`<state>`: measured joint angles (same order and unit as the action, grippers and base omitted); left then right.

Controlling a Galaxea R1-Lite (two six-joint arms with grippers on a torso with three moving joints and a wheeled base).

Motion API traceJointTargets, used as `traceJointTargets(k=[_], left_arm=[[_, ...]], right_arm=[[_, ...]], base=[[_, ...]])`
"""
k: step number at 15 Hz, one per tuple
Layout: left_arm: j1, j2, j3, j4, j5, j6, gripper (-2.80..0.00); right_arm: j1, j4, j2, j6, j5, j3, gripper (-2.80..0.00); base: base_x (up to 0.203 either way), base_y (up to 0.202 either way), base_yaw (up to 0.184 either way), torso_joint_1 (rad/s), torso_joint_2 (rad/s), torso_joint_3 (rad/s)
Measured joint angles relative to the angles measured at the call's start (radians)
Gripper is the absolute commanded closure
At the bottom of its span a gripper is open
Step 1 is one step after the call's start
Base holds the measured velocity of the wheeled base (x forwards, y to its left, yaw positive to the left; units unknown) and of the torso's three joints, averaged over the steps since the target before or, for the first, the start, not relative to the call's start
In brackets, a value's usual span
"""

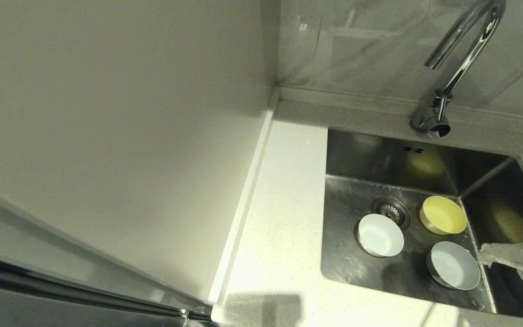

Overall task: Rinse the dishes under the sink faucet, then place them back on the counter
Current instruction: Turn on the faucet

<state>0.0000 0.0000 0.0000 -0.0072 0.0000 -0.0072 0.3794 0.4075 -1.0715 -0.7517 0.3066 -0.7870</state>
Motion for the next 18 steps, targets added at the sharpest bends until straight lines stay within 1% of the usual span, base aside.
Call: traceJointTargets(k=[2,3,4,5,6,7,8,9,10,11,13,15,17,18], left_arm=[[0.000,0.000,0.000,0.000,0.000,0.000,0.00],[0.000,0.000,0.000,0.000,0.000,0.000,0.00],[0.000,0.000,0.000,0.000,0.000,0.000,0.00],[0.000,0.000,0.000,0.000,0.000,0.000,0.00],[0.000,0.000,0.000,0.000,0.000,0.000,0.00],[0.000,0.000,0.000,0.000,0.000,0.000,0.00],[0.000,0.000,0.000,0.000,0.000,0.000,0.00],[0.000,0.000,0.000,0.000,0.000,0.000,0.00],[0.000,0.000,0.000,0.000,0.000,0.000,0.00],[0.000,0.000,0.000,0.000,0.000,0.000,0.00],[0.000,0.000,0.000,0.000,0.000,0.000,0.00],[0.000,0.000,0.000,0.000,0.000,0.000,0.00],[0.000,0.000,0.000,0.000,0.000,0.000,0.00],[0.000,0.000,0.000,0.000,0.000,0.000,0.00]], right_arm=[[-0.017,-0.048,-0.023,0.002,-0.003,-0.002,0.00],[-0.050,-0.075,-0.040,0.004,-0.010,-0.002,0.00],[-0.110,-0.107,-0.058,0.008,-0.026,-0.003,0.00],[-0.188,-0.142,-0.078,0.018,-0.056,-0.004,0.00],[-0.282,-0.176,-0.102,0.037,-0.105,-0.010,0.00],[-0.376,-0.205,-0.133,0.057,-0.172,-0.025,0.00],[-0.460,-0.220,-0.171,0.074,-0.251,-0.051,0.00],[-0.530,-0.228,-0.223,0.084,-0.351,-0.095,0.00],[-0.583,-0.229,-0.279,0.089,-0.461,-0.149,0.00],[-0.620,-0.231,-0.335,0.086,-0.574,-0.204,0.00],[-0.664,-0.243,-0.440,0.056,-0.774,-0.310,0.00],[-0.720,-0.251,-0.535,0.024,-0.950,-0.425,0.00],[-0.805,-0.256,-0.628,-0.044,-1.138,-0.535,0.00],[-0.845,-0.272,-0.668,-0.080,-1.219,-0.567,0.00]], base=[[0.000,0.000,0.000,0.000,0.00,0.000],[0.000,0.000,0.000,0.000,0.00,0.000],[0.000,0.000,0.000,0.000,0.00,0.000],[0.000,0.000,0.000,0.000,0.00,0.000],[0.000,0.000,0.000,0.000,0.00,0.000],[0.000,0.000,0.000,0.000,0.00,0.000],[0.000,0.000,0.000,0.000,0.00,0.000],[0.000,0.000,0.000,0.000,0.00,0.000],[0.000,0.000,0.000,0.000,0.00,0.000],[0.000,0.000,0.000,0.000,0.00,0.000],[0.000,0.000,0.000,0.000,0.00,0.000],[0.000,0.000,0.000,0.000,0.00,0.000],[0.000,0.000,0.000,0.000,0.00,0.000],[0.000,0.000,0.000,0.000,0.00,0.000]])
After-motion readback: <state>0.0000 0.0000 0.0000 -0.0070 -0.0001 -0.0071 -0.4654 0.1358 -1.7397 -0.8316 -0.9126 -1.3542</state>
